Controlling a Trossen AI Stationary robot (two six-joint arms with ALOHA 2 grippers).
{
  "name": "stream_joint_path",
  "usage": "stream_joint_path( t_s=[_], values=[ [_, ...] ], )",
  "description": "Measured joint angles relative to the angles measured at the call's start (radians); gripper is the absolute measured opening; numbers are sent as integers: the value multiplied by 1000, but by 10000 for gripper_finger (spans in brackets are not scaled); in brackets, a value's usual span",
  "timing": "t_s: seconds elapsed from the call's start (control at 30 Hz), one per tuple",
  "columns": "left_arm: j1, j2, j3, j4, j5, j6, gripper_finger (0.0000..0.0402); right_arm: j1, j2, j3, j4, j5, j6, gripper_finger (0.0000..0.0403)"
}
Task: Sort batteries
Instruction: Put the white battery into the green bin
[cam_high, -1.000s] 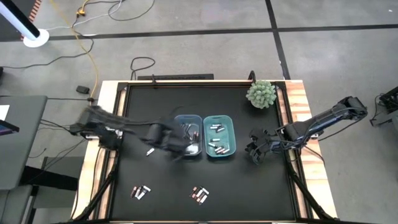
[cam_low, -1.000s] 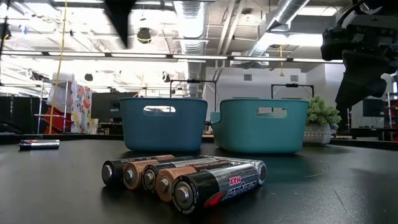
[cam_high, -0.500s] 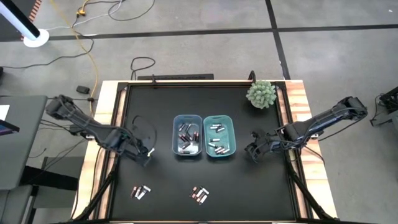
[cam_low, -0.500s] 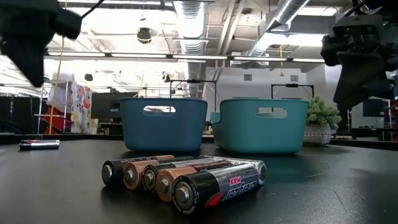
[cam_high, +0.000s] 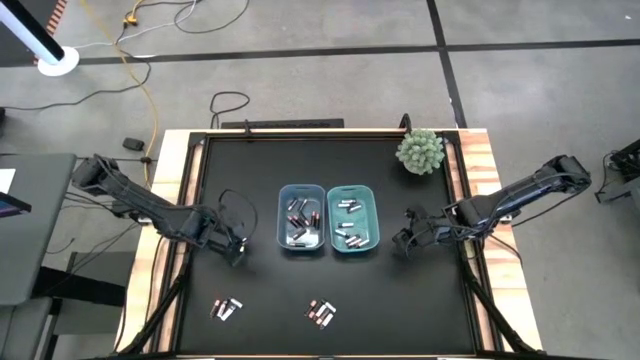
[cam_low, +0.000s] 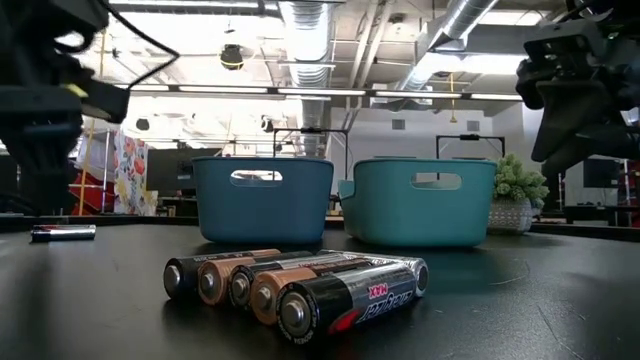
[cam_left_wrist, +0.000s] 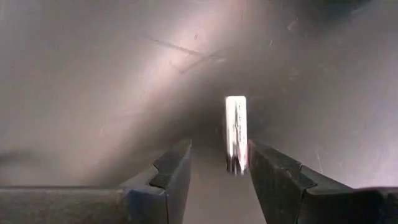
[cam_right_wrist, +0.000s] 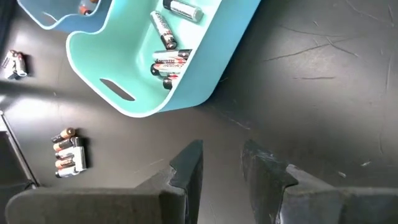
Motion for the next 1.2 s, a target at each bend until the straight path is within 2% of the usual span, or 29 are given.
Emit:
stream_joint_path(
  t_s=[0.3, 0.53, 0.63, 0.77, 0.83, 1.2],
  values=[
    [69, -1, -124, 250, 80, 76, 154, 0, 0, 0, 5, 0, 23, 127],
    [74, -3, -197, 271, 79, 66, 148, 0, 0, 0, 10, 1, -5, 127],
    [74, -4, -206, 270, 78, 55, 126, 0, 0, 0, 18, 1, -42, 127],
    [74, -4, -208, 260, 68, 43, 69, 0, 0, 0, 25, 2, -87, 127],
    [74, -4, -208, 261, 68, 22, 40, 0, 0, 0, 26, 2, -91, 127],
    [74, 1, -175, 253, 65, -220, 38, 0, 0, 0, 25, 1, -264, 127]
  ],
)
